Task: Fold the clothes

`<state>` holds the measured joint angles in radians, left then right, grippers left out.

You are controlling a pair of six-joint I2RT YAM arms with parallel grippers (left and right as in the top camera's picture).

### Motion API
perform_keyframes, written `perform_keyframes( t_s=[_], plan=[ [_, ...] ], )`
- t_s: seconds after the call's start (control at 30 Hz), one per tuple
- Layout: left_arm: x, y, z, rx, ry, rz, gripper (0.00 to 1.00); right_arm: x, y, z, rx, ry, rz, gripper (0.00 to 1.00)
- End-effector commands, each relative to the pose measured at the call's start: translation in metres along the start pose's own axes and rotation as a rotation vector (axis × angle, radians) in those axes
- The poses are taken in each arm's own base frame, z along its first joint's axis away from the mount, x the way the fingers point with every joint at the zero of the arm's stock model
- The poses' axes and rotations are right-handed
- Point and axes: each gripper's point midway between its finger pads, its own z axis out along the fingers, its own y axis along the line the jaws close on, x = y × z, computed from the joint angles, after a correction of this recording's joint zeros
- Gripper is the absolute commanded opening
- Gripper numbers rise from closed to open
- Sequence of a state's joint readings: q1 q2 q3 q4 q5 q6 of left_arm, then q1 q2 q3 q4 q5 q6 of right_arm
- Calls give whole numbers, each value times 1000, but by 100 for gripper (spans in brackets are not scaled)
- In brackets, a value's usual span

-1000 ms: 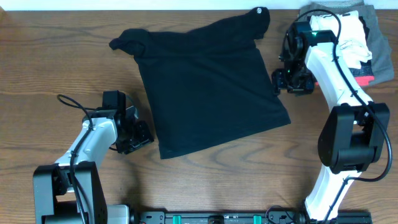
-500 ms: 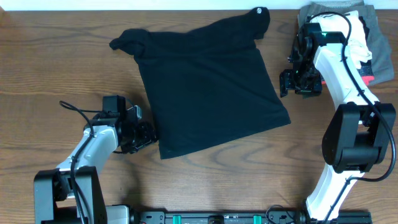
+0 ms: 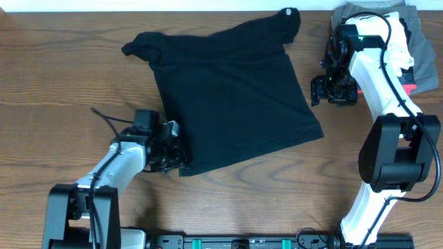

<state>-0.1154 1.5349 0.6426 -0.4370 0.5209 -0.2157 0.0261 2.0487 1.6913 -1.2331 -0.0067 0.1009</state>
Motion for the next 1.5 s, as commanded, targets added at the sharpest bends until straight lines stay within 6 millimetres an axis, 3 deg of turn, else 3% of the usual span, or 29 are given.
perform_keyframes(
  t_s=[0.0,0.13,0.43,0.7,0.87,1.13,1.33,1.47],
  plan=[
    [20,34,12,-196,43,-70,19,1,-4,4,8,10,-6,68],
    [20,48,9,-271,25,-136,6,4,-6,7,18,19,-6,67],
    [11,77,-4,-326,-30,-300,6,31,-10,51,31,88,-5,66],
    [7,88,-10,-323,-54,-357,6,34,25,65,-129,77,-90,66],
    [3,88,-10,-318,-68,-352,6,50,51,74,-227,112,-135,64],
    [1,88,-10,-315,-76,-350,6,101,62,101,-229,245,-129,42],
    [1,88,-10,-315,-75,-350,6,126,57,111,-210,314,-86,1],
    [-9,84,-15,-308,-97,-342,6,116,58,105,-213,280,-86,2]
  ],
)
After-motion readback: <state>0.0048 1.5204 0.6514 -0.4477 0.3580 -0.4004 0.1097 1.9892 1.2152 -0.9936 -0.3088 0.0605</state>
